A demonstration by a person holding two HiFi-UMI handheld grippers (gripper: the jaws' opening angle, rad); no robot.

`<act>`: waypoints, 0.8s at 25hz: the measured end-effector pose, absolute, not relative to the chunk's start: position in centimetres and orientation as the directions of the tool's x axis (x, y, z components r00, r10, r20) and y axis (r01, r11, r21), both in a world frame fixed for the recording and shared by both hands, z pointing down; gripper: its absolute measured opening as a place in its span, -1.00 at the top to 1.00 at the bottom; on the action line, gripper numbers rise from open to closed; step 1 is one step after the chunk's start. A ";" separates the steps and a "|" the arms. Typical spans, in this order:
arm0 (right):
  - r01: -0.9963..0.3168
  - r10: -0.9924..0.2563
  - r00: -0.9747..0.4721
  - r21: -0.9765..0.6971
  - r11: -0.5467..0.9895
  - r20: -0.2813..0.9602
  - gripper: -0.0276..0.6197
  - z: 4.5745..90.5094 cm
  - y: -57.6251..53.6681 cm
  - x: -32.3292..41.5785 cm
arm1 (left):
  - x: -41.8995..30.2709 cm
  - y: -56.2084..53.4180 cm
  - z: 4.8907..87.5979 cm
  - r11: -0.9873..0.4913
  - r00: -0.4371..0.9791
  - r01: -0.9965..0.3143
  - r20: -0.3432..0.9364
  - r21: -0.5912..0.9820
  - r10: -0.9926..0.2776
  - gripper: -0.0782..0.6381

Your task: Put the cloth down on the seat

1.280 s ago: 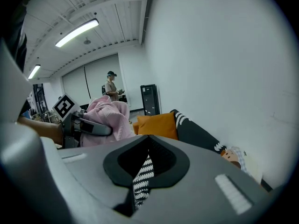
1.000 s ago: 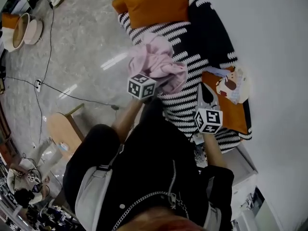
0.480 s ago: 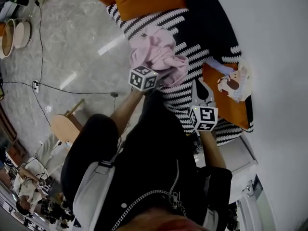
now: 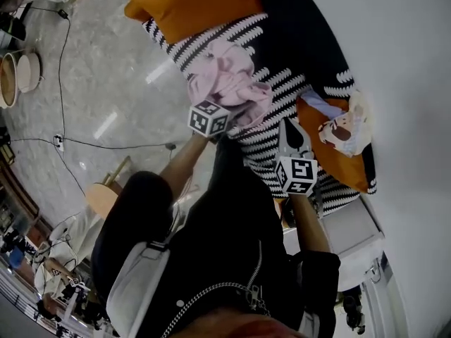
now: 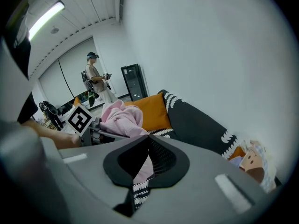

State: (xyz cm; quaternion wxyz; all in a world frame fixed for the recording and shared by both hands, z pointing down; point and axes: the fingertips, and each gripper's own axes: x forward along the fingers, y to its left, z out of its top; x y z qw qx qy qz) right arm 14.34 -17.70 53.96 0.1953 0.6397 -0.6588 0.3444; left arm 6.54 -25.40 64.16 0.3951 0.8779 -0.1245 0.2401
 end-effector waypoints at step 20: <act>-0.931 -0.624 -0.070 -0.275 -0.239 0.778 0.94 62.5 -20.0 16.8 | 10.5 -31.1 78.8 -0.663 0.798 -0.448 0.603 0.600 0.006 -0.10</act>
